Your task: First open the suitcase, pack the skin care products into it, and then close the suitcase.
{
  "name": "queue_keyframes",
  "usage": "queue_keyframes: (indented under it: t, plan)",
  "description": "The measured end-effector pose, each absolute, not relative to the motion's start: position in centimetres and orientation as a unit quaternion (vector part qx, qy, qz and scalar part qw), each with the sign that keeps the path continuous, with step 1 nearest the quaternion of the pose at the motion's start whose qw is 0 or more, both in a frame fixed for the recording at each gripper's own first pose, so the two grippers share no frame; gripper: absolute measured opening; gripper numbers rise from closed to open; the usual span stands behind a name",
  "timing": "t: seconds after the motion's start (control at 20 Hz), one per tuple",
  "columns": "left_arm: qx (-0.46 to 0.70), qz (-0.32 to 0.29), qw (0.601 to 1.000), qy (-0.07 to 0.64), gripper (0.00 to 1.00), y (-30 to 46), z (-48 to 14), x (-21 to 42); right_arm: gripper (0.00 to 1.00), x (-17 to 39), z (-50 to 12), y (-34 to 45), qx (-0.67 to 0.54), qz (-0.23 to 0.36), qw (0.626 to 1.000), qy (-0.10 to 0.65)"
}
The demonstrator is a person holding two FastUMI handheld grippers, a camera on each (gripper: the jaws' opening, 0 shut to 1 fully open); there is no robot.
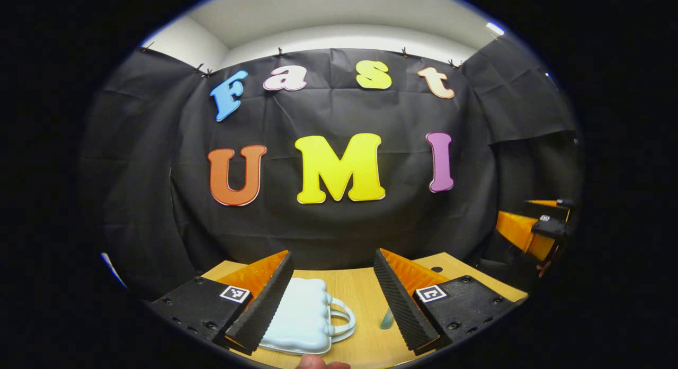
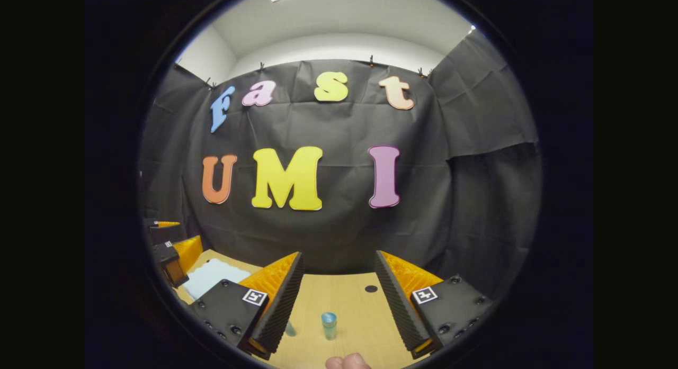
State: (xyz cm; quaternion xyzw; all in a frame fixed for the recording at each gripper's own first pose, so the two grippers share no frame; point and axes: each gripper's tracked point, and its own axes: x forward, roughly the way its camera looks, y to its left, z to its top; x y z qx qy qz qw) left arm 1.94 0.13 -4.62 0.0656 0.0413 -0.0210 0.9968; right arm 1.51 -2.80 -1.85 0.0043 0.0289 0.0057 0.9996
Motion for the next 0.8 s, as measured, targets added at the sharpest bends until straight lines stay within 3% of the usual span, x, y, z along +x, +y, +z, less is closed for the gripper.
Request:
queue_keyframes:
  t: [0.4,0.8]
  plan:
    - [0.236,-0.089,0.955,0.16,0.99,0.2,-16.2,2.0,0.8,0.6,-3.6,-6.9,-0.025,-0.027,0.998,0.052]
    - [0.411,-0.133,0.867,0.25,0.97,0.9,-26.1,4.7,0.81,0.1,-4.6,-11.8,-0.035,-0.082,0.994,0.07]
